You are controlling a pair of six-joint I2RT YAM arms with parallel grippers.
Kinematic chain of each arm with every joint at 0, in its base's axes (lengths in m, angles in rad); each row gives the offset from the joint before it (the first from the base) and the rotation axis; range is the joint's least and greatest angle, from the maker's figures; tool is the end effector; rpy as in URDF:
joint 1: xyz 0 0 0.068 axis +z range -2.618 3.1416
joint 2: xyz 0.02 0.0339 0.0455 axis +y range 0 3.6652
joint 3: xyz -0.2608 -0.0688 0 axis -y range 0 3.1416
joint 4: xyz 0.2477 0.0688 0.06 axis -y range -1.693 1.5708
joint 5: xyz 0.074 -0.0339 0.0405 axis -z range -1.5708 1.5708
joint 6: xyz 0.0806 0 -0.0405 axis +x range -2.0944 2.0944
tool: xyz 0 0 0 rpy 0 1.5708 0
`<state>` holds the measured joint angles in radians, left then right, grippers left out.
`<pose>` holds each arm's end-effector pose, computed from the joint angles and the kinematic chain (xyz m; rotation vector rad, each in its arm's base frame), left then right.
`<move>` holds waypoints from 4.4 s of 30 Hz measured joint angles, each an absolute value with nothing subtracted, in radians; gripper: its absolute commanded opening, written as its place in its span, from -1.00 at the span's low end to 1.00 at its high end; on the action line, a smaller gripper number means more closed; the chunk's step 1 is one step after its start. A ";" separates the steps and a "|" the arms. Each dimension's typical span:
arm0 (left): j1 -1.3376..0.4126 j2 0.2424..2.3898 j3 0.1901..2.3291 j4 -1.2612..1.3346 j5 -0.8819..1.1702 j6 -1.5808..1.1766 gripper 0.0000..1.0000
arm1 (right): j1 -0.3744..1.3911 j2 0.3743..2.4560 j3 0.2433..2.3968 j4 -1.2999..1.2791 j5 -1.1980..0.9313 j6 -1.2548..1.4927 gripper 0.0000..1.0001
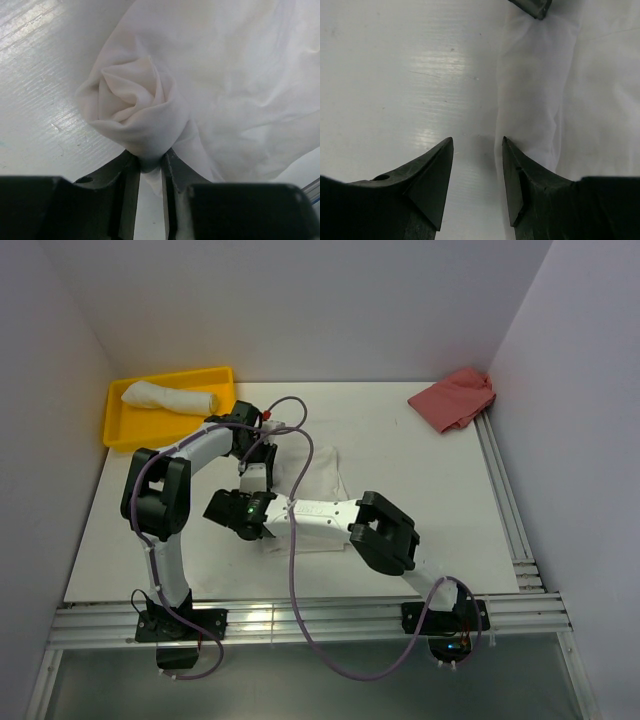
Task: Roll the t-shirts
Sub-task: Roll the tshirt
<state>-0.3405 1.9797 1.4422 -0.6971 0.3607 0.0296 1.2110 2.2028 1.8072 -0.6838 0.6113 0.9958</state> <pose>0.3831 -0.1659 0.1365 0.6024 2.7458 -0.5800 0.2165 0.4440 0.1604 -0.0683 2.3853 0.1943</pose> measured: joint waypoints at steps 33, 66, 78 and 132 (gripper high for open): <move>-0.352 1.980 1.454 -0.708 0.357 0.030 -0.31 | 1.239 2.214 1.807 -0.915 0.743 1.121 0.11; -0.360 1.981 1.471 -0.707 0.351 0.030 -0.08 | 1.232 2.373 1.952 -1.171 0.832 1.216 0.16; -0.360 2.007 1.506 -0.713 0.357 0.036 0.41 | 1.212 2.295 1.788 -1.052 0.822 1.157 -0.17; -0.242 1.931 1.394 -0.674 0.322 0.089 0.17 | 0.953 1.832 0.704 0.595 0.009 1.421 0.23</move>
<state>-0.2424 1.9312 1.3937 -0.6743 0.3222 0.0887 0.9527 1.8320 0.7036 0.5953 0.0093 1.4212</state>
